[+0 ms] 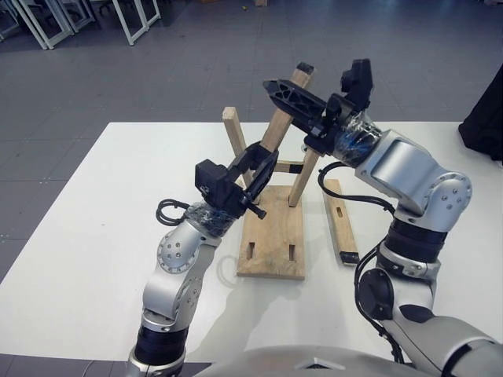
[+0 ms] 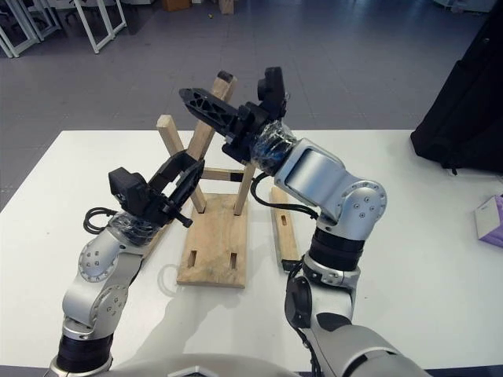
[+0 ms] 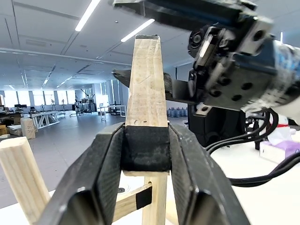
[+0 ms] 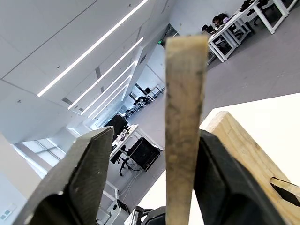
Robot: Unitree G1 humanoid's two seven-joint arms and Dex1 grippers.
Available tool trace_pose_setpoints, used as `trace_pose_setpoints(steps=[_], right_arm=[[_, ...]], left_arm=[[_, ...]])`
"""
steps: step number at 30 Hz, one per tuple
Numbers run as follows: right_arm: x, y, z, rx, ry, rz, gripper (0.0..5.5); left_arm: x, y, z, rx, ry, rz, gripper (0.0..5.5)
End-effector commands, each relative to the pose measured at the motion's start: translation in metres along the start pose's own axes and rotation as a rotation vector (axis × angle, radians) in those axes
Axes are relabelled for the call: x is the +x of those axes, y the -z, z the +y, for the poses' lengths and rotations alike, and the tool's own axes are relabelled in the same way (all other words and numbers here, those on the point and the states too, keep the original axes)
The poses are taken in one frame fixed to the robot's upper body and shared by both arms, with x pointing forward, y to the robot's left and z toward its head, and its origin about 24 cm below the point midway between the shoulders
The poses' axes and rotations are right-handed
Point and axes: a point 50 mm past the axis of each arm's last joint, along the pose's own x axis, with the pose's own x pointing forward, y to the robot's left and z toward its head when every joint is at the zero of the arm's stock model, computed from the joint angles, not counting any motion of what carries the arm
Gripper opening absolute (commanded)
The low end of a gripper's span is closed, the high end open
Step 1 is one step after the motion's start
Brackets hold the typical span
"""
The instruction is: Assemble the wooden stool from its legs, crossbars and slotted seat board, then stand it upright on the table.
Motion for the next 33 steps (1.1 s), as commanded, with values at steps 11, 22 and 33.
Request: trace_pose_setpoints(steps=[11,22,33], right_arm=[[0.002,-0.002,-0.006,0.016,0.062,-0.012,0.40],[-0.078,-0.047,-0.012,0.038,0.196,-0.289,0.40],[-0.112,0.029,-0.114,-0.343,0.810,-0.223,0.40]], left_arm=[[-0.013,0.008,0.011,0.096,-0.010,0.066,1.33],[-0.034,0.018,0.017,0.003,-0.039,0.155,3.06],[-0.066,0.058,0.028,-0.010,-0.467,0.391,3.80]])
